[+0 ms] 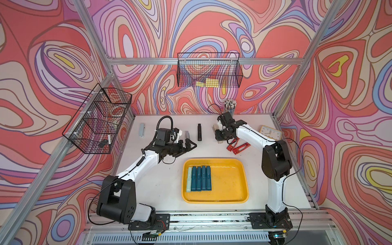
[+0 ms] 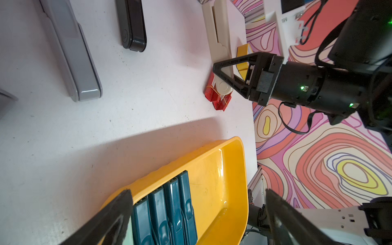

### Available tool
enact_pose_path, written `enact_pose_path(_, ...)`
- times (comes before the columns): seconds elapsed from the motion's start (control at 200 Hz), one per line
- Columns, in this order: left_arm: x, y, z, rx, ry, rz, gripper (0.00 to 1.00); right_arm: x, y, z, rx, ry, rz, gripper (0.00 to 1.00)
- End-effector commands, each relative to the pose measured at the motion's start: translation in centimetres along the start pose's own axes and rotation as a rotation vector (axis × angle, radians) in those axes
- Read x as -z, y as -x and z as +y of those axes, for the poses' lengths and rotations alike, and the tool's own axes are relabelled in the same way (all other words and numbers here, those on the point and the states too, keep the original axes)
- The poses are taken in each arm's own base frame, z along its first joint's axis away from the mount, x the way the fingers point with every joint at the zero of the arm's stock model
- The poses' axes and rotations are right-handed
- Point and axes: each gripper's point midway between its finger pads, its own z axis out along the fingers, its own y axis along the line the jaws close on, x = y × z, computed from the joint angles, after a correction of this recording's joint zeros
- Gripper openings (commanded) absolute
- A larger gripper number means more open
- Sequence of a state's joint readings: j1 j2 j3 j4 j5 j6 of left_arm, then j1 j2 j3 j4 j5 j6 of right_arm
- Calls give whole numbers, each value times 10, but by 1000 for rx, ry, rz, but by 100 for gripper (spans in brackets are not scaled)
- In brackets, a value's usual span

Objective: Put the pruning pliers into the storage box
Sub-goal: Pick up the pruning pliers from the center of the board, then place the pruning pliers in the storage box.

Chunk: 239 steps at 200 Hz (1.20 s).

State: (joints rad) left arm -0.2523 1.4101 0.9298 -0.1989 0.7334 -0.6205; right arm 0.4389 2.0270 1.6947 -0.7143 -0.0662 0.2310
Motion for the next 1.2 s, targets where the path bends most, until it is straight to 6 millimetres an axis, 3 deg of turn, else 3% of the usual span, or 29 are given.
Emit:
enact_pose_path(0.0, 7, -10, 0, -6, -6, 17, 99, 27, 0, 17, -7, 9, -39, 3)
enact_pose_path(0.28, 19, -26, -7, -33, -34, 23, 99, 53, -22, 35, -45, 7, -55, 3)
enact_pose_path(0.486, 26, -36, -10, -29, -42, 42, 99, 56, -44, 49, -57, -27, -55, 3)
enact_pose_path(0.501, 26, -37, -11, -30, -43, 45, 99, 65, -41, 51, -60, -19, -76, 3)
enact_pose_path(0.551, 28, -38, -12, -33, -37, 53, 99, 68, -46, 53, -67, -18, -83, 3)
enact_pose_path(0.841, 36, -41, -25, -84, -67, 86, 99, 93, -69, 59, -131, -19, -148, 3)
enact_pose_path(1.192, 35, -51, -23, -134, -79, 123, 99, 102, -100, 66, -174, -39, -163, 3)
